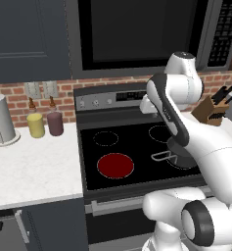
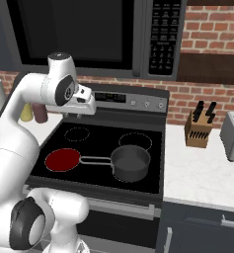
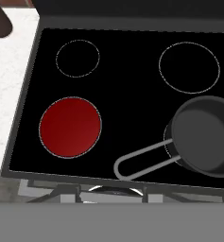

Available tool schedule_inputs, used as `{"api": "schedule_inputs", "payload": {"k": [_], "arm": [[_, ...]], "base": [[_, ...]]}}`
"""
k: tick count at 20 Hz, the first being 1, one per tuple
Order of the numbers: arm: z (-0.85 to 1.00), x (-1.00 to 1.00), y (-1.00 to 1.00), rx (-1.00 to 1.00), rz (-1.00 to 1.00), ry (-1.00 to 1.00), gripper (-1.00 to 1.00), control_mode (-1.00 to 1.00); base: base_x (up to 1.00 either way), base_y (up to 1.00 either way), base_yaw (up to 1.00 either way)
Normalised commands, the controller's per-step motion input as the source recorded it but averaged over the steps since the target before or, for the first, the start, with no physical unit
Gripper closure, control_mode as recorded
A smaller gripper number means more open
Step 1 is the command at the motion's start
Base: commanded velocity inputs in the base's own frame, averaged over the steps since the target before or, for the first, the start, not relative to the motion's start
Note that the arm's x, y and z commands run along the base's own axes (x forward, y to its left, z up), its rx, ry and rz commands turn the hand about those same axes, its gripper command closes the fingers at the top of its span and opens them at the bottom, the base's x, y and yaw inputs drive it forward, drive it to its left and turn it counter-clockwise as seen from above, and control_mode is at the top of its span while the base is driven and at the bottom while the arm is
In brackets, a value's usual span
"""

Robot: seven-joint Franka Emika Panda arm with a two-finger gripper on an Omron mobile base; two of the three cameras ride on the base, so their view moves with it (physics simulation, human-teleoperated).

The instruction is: Turn off the front left burner of the stove.

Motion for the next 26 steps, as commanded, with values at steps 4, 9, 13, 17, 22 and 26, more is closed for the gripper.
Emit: {"api": "schedule_inputs", "payload": {"k": [4,9,13,17,22,26], "arm": [[0.00,0.00,0.00,-0.01,0.00,0.00,-1.00,-1.00],[0.00,0.00,0.00,0.00,0.00,0.00,-1.00,-1.00],[0.00,0.00,0.00,0.00,0.00,0.00,-1.00,-1.00],[0.00,0.00,0.00,0.00,0.00,0.00,-1.00,-1.00],[0.00,0.00,0.00,0.00,0.00,0.00,-1.00,-1.00],[0.00,0.00,0.00,0.00,0.00,0.00,-1.00,-1.00]], "base": [[0.00,0.00,0.00],[0.00,0.00,0.00],[0.00,0.00,0.00],[0.00,0.00,0.00],[0.00,0.00,0.00],[0.00,0.00,0.00]]}}
